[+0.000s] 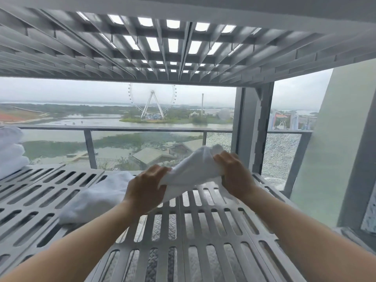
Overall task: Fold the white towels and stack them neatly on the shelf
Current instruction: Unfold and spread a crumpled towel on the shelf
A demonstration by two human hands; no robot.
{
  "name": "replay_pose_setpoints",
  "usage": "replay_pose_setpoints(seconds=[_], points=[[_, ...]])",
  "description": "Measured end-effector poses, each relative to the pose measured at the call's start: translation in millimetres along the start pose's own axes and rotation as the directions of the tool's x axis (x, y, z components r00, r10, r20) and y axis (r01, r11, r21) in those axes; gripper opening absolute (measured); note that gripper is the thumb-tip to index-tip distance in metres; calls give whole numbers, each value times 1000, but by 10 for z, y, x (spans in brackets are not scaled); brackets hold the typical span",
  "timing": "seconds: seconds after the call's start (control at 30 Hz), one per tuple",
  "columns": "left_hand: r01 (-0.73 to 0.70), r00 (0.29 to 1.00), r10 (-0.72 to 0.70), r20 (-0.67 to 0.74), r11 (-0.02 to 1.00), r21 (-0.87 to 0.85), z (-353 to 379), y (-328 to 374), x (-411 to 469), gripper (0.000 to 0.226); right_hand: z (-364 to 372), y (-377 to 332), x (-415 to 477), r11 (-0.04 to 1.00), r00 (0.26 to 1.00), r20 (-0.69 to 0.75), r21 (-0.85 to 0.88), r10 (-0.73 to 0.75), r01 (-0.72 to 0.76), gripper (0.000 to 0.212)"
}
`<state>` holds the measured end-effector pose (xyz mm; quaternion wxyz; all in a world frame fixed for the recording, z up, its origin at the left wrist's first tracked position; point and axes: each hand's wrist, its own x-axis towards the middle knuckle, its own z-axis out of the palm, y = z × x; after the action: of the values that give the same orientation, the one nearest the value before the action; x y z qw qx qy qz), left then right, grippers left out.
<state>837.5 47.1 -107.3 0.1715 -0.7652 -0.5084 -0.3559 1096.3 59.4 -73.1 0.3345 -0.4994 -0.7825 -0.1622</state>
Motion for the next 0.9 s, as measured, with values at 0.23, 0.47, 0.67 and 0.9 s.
replay_pose_setpoints(seconds=[0.23, 0.47, 0.67, 0.9], points=[[-50, 835, 205, 511, 953, -300, 85, 80, -138, 55, 32, 121, -245, 996, 919, 390, -88, 54, -21, 71], [144, 855, -77, 513, 985, -92, 68, -190, -36, 40, 177, -368, 10, 1000, 974, 226, 21, 18, -23, 47], [119, 736, -230, 637, 970, 212, 190, -158, -272, 59, 541, -642, -68, 989, 805, 580, 137, -121, 50, 41], [150, 747, -314, 585, 938, 312, 36, -59, -210, 59, 490, -509, -89, 969, 897, 369, -112, 245, -219, 36]])
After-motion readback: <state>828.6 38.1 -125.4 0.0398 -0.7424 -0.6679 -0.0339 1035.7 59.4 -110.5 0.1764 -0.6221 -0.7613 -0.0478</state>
